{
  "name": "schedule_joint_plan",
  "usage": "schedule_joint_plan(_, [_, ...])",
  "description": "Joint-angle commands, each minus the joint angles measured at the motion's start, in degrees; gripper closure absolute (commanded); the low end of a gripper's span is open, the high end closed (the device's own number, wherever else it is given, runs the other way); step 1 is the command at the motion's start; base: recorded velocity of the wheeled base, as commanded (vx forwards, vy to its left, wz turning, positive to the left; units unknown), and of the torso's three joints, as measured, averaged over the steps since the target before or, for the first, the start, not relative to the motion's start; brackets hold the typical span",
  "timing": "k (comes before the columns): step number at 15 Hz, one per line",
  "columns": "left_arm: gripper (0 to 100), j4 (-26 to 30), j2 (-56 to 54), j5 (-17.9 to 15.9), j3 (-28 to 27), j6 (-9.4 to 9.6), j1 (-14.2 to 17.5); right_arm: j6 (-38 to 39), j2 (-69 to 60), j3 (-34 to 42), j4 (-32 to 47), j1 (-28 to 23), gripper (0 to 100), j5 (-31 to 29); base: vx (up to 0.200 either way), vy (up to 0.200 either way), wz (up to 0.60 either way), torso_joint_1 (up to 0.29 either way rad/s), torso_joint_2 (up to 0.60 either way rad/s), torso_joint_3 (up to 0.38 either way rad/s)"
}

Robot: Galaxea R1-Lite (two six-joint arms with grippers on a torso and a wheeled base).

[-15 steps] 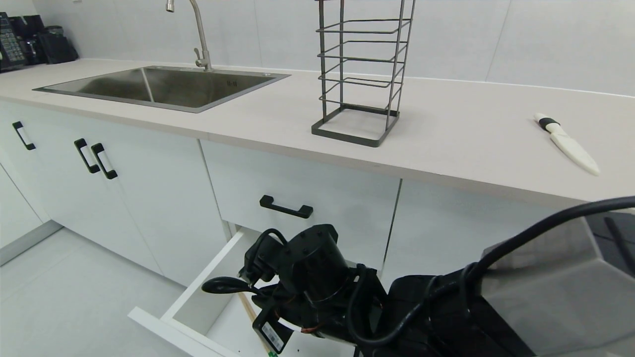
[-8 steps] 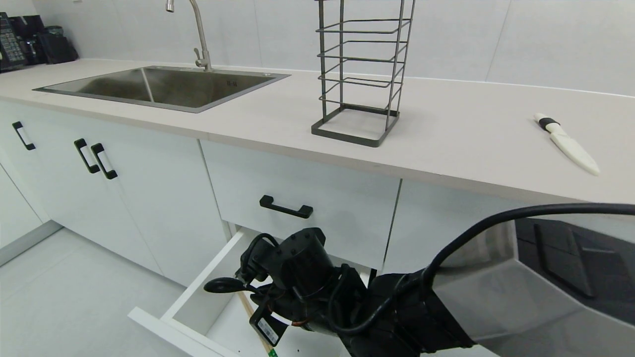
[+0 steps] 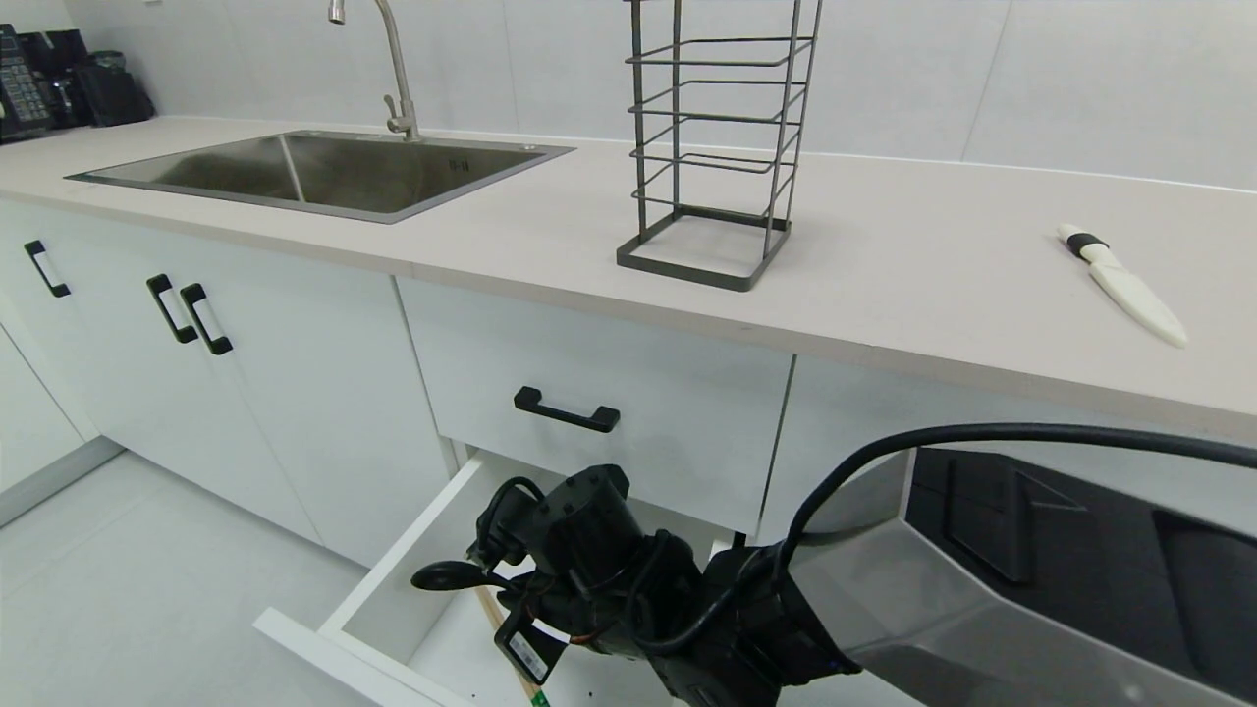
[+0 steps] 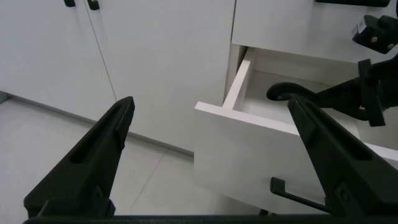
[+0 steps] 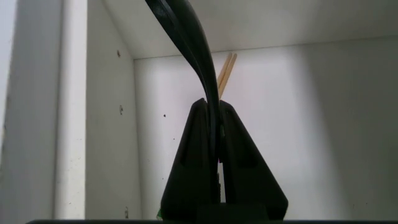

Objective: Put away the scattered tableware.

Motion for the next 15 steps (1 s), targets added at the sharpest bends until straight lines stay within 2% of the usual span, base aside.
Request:
schedule_joint_plan(1, [0, 0.0, 0.07, -0.01, 0.01, -0.01, 0.01, 0.37, 2.33, -1.33, -0.05, -0.2, 100, -0.05, 0.0, 0.0, 0.0, 0.0, 0.0, 0.0])
schedule_joint_plan(15, [0, 0.0, 0.07, -0.01, 0.01, -0.01, 0.01, 0.81, 12.26, -11.79, 1.88, -2.22, 100, -0.4, 0.0, 0.0, 0.0, 0.0, 0.0, 0.0])
